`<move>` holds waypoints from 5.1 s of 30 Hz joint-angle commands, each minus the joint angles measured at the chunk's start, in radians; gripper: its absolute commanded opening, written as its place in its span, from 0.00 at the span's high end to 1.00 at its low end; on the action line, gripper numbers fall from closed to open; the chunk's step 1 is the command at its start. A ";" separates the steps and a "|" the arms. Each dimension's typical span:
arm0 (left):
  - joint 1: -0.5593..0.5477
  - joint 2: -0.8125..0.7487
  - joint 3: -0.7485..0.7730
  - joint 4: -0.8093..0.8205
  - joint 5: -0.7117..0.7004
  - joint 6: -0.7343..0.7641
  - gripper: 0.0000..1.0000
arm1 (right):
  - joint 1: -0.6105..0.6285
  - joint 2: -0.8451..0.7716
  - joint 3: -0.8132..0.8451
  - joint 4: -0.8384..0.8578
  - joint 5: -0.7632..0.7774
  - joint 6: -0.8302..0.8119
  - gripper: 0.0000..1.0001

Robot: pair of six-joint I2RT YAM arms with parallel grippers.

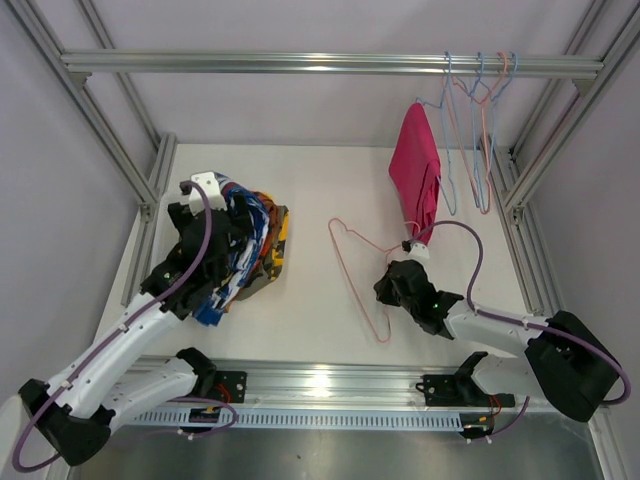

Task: Remove the trousers from the hanger
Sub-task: Place the trousers in the bin, then place the hanger at the clothesline.

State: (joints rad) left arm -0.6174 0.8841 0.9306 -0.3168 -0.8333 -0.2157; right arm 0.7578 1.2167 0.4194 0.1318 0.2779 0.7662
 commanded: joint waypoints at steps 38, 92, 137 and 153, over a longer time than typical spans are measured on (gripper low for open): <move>0.036 0.018 -0.165 -0.193 -0.009 -0.654 0.01 | 0.008 -0.092 -0.021 -0.011 -0.058 -0.027 1.00; -0.119 0.016 0.243 -0.058 0.168 0.141 0.01 | 0.135 0.108 1.196 -0.682 0.342 -0.699 1.00; -0.035 -0.089 0.060 0.001 0.365 0.056 0.01 | -0.152 0.434 1.612 -0.785 0.224 -0.783 1.00; -0.033 -0.106 0.063 -0.004 0.396 0.052 0.00 | -0.221 0.606 1.728 -0.817 0.152 -0.743 1.00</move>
State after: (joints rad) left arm -0.6621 0.7906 0.9909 -0.3313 -0.4591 -0.1497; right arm 0.5503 1.8080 2.1136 -0.7315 0.4473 0.0074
